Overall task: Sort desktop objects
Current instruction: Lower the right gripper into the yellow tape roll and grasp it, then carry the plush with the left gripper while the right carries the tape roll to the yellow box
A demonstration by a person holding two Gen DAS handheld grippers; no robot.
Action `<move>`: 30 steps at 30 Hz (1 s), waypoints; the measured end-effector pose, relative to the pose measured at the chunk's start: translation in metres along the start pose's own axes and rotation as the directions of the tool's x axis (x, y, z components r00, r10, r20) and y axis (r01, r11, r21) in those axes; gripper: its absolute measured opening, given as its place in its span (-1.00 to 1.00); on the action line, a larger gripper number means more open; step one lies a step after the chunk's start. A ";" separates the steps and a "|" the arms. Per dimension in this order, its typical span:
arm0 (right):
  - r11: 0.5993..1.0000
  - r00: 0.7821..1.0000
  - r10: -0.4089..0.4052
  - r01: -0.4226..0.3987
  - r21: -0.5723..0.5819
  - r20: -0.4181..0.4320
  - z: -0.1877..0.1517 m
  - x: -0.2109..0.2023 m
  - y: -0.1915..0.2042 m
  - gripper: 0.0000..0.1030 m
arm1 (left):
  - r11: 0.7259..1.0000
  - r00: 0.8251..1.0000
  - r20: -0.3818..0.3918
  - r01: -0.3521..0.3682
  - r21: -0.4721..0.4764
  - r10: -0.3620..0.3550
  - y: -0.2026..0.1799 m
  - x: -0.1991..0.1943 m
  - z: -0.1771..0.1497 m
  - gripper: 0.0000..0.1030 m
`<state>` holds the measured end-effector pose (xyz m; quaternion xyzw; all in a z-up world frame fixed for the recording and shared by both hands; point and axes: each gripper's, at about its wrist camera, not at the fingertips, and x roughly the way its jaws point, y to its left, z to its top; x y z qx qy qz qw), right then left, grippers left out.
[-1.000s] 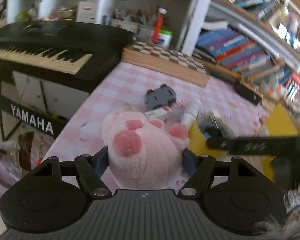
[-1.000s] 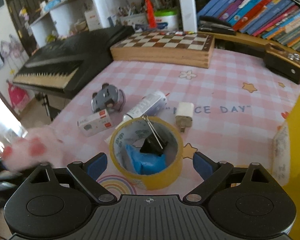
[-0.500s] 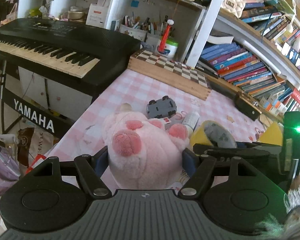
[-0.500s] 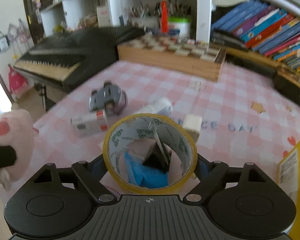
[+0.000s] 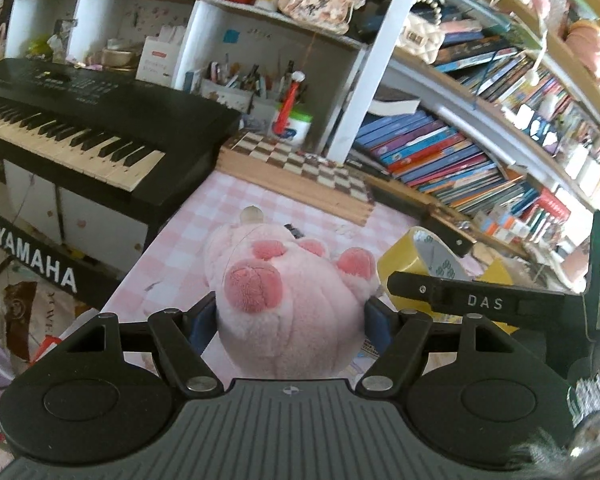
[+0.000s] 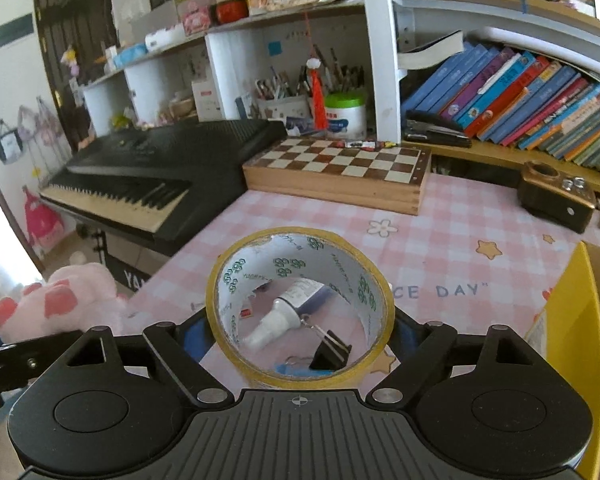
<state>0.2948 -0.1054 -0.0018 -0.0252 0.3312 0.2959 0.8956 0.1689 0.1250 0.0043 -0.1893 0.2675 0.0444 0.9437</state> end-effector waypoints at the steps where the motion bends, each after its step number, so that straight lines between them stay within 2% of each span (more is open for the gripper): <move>1: 1.000 1.000 0.000 0.000 0.004 0.006 0.000 -0.006 0.001 0.69 | 1.000 1.000 0.003 0.011 0.000 -0.011 0.000 -0.004 0.001 0.37; 8: 0.997 0.999 0.004 -0.007 0.072 0.034 -0.009 -0.052 0.005 0.69 | 0.994 0.994 0.016 0.104 0.033 -0.105 -0.003 -0.035 0.006 0.37; 14: 0.994 0.999 -0.026 0.023 0.105 0.026 -0.033 -0.082 0.016 0.69 | 0.984 0.986 -0.015 0.165 0.064 -0.164 -0.004 -0.051 -0.003 0.37; 30: 0.979 0.995 -0.096 0.092 0.180 0.014 -0.089 -0.136 0.058 0.69 | 0.960 0.965 -0.061 0.262 0.100 -0.257 0.007 -0.105 -0.035 0.37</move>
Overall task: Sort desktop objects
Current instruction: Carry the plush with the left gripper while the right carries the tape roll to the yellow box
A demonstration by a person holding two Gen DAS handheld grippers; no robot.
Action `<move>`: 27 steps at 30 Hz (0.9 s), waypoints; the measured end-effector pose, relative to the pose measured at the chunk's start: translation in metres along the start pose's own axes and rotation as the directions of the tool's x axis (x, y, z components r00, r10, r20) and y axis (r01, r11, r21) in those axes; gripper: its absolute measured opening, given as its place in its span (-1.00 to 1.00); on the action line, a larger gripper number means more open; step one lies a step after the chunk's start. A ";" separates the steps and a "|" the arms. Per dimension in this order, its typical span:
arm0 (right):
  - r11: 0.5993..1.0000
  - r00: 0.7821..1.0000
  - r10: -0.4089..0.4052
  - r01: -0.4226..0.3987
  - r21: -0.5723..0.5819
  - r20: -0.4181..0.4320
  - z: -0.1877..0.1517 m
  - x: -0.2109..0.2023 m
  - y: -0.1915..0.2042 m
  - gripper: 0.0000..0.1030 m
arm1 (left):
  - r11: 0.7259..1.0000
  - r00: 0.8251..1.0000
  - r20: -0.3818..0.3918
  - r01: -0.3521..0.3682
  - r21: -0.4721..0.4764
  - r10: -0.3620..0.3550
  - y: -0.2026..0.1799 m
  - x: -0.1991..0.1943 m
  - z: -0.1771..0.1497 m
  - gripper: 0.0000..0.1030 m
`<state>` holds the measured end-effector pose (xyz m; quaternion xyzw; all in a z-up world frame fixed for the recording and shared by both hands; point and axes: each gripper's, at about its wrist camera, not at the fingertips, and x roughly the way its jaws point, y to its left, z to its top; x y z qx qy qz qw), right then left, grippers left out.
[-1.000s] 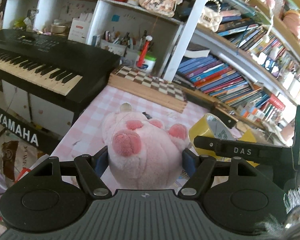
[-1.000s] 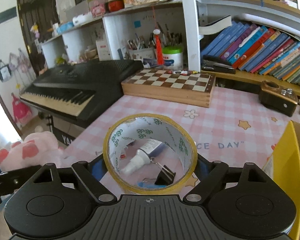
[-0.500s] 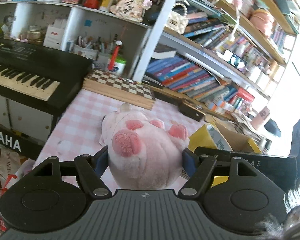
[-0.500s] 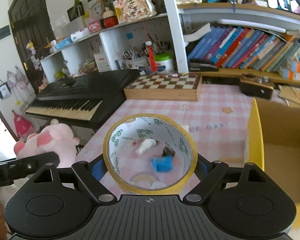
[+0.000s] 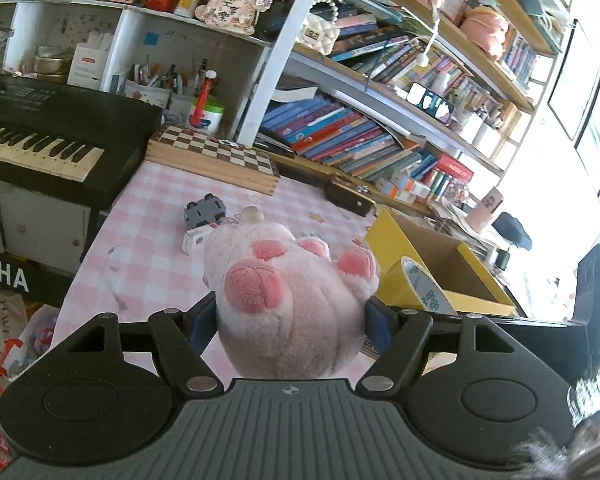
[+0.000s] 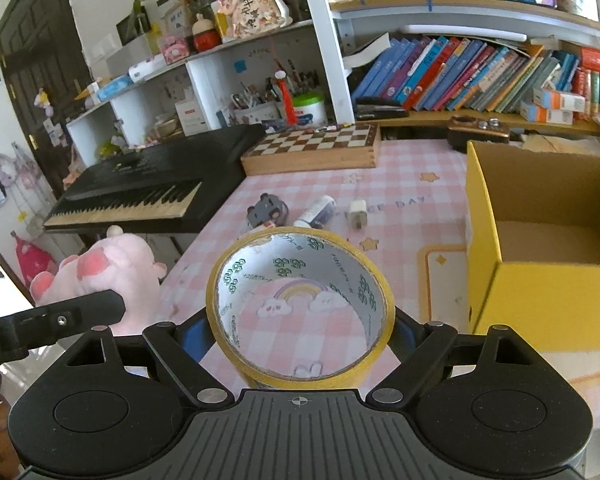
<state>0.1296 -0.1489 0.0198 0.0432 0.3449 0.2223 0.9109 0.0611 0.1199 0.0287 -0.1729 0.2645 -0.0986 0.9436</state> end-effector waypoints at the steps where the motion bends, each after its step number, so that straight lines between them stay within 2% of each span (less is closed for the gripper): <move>1: 1.000 1.000 -0.005 0.005 0.004 0.000 -0.004 -0.004 0.001 0.69 | 1.000 1.000 -0.001 0.006 0.005 -0.006 -0.001 -0.003 -0.002 0.37; 8: 0.997 0.999 -0.051 0.050 0.063 0.004 -0.030 -0.028 0.003 0.69 | 0.997 0.997 -0.041 0.062 0.048 -0.060 -0.010 -0.018 -0.015 0.37; 15: 0.986 0.995 -0.099 0.099 0.135 -0.004 -0.057 -0.050 -0.001 0.69 | 0.987 0.986 -0.114 0.129 0.098 -0.118 -0.022 -0.021 -0.029 0.37; 22: 0.961 0.985 -0.172 0.167 0.222 0.003 -0.076 -0.072 -0.013 0.69 | 0.965 0.967 -0.170 0.217 0.145 -0.192 -0.038 -0.017 -0.037 0.37; 27: 0.938 0.973 -0.230 0.218 0.269 0.011 -0.088 -0.088 -0.020 0.69 | 0.942 0.946 -0.210 0.286 0.177 -0.248 -0.054 -0.009 -0.042 0.37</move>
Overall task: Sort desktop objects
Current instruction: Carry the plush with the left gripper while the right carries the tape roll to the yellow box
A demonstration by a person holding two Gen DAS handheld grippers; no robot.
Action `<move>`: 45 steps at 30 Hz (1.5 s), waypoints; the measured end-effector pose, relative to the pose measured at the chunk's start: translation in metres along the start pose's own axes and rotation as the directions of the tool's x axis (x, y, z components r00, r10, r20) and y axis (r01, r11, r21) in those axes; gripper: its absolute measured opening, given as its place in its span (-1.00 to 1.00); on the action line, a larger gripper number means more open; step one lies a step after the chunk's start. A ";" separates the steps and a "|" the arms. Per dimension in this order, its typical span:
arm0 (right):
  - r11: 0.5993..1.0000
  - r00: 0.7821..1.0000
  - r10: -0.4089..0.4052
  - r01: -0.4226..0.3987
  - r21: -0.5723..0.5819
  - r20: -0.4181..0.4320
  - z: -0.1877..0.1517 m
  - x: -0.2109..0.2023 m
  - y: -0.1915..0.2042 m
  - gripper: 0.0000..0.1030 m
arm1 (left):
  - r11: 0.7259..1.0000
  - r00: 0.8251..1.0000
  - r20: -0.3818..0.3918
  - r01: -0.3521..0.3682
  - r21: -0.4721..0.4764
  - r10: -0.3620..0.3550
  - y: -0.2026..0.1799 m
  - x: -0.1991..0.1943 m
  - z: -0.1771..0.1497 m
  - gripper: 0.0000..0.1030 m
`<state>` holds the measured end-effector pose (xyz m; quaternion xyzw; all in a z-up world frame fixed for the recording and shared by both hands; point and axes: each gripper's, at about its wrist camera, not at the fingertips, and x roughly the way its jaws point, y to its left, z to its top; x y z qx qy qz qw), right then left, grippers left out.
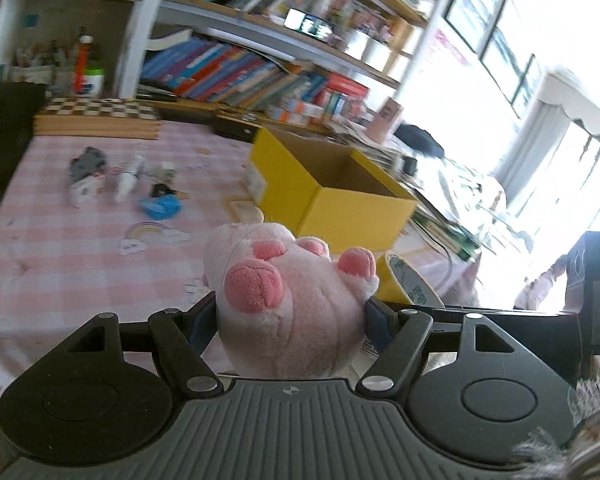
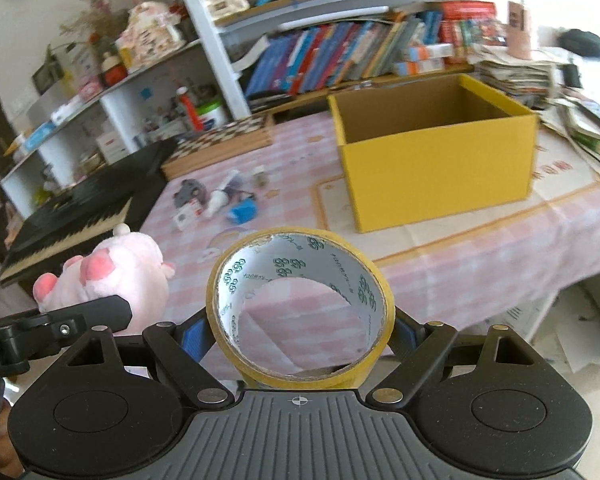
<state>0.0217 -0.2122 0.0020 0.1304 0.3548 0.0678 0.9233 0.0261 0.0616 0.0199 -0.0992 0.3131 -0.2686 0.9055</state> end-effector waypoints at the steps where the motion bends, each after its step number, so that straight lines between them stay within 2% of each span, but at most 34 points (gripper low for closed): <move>1: 1.000 1.000 -0.009 0.009 0.009 0.002 -0.001 -0.002 -0.002 0.69 | 1.000 1.000 -0.004 0.012 0.006 -0.012 -0.003 0.003 0.000 0.37; 12: 0.990 0.993 -0.114 0.111 0.092 0.027 -0.011 -0.024 -0.028 0.69 | 0.990 0.991 -0.046 0.128 0.061 -0.125 -0.023 0.026 0.004 0.37; 21: 0.979 0.987 -0.158 0.153 0.136 0.024 -0.015 -0.032 -0.045 0.69 | 0.980 0.981 -0.080 0.181 0.081 -0.175 -0.037 0.043 0.006 0.37; 28: 0.972 0.986 -0.167 0.162 0.172 0.011 -0.012 -0.031 -0.062 0.69 | 0.979 0.979 -0.095 0.186 0.079 -0.179 -0.046 0.054 0.008 0.37; 45: 0.976 0.990 -0.141 0.141 0.167 -0.009 0.009 -0.021 -0.103 0.69 | 0.982 0.981 -0.109 0.168 0.088 -0.159 -0.080 0.092 0.019 0.37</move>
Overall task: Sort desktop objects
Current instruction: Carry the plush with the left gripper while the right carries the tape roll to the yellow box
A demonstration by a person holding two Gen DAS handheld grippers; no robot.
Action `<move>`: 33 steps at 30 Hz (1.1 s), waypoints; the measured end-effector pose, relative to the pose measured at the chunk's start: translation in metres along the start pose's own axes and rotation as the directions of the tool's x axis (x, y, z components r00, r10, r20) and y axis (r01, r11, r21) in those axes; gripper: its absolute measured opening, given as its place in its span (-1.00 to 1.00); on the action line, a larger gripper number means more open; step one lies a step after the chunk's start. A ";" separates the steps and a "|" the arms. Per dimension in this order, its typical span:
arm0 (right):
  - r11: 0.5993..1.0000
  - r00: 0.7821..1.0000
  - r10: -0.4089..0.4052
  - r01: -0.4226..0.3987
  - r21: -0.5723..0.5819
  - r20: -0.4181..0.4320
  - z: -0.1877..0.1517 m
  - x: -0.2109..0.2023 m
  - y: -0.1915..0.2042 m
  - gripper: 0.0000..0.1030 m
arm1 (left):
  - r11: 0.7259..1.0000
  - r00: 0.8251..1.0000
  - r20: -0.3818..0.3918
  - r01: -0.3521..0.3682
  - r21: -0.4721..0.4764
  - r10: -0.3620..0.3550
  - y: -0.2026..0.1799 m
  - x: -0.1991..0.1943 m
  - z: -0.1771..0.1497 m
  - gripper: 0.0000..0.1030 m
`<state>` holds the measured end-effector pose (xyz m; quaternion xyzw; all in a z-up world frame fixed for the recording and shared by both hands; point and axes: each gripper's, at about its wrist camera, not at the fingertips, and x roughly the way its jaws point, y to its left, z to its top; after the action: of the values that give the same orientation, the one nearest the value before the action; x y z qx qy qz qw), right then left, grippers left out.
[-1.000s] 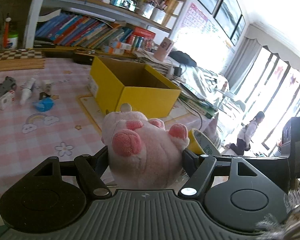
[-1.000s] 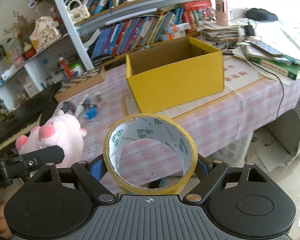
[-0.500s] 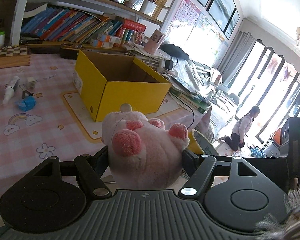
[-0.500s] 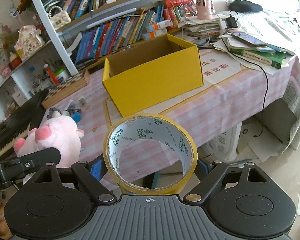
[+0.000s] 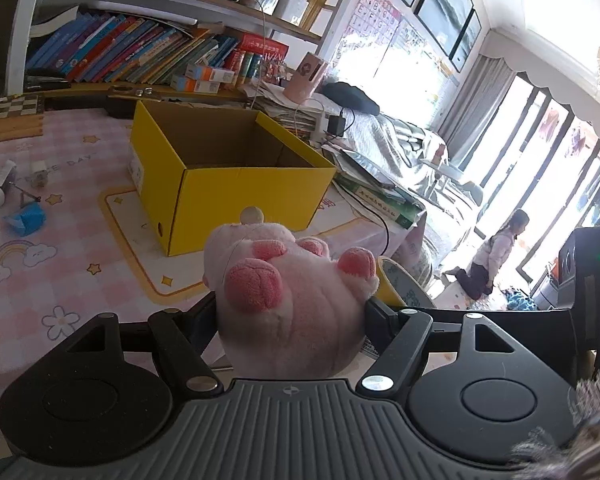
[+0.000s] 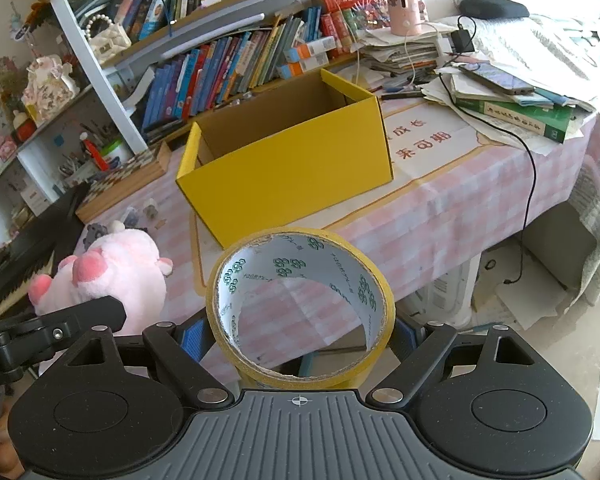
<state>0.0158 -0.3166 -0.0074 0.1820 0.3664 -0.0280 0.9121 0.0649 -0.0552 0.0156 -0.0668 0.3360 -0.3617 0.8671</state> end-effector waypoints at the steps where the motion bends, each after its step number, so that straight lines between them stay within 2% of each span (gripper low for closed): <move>1: 1.000 1.000 0.003 -0.003 -0.003 -0.002 0.002 0.001 -0.002 0.69 | 1.000 1.000 0.000 -0.004 -0.003 0.004 -0.001 0.003 0.001 0.37; 17: 0.996 0.997 0.071 -0.072 -0.060 -0.013 0.058 0.032 -0.040 0.69 | 0.998 0.998 0.021 -0.056 -0.029 0.056 -0.021 0.052 0.030 0.37; 25: 0.977 0.985 0.167 -0.161 -0.137 0.034 0.108 0.049 -0.048 0.69 | 0.994 0.988 0.112 -0.102 -0.043 0.107 -0.026 0.071 0.062 0.37; 33: 0.919 0.961 0.270 -0.240 -0.313 0.057 0.167 0.073 -0.038 0.69 | 0.990 0.969 0.200 -0.143 -0.013 0.142 -0.023 0.082 0.105 0.37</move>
<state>0.1718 -0.4054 0.0427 0.0844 0.2939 0.1388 0.9419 0.1602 -0.1404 0.0605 -0.0778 0.2507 -0.2902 0.9203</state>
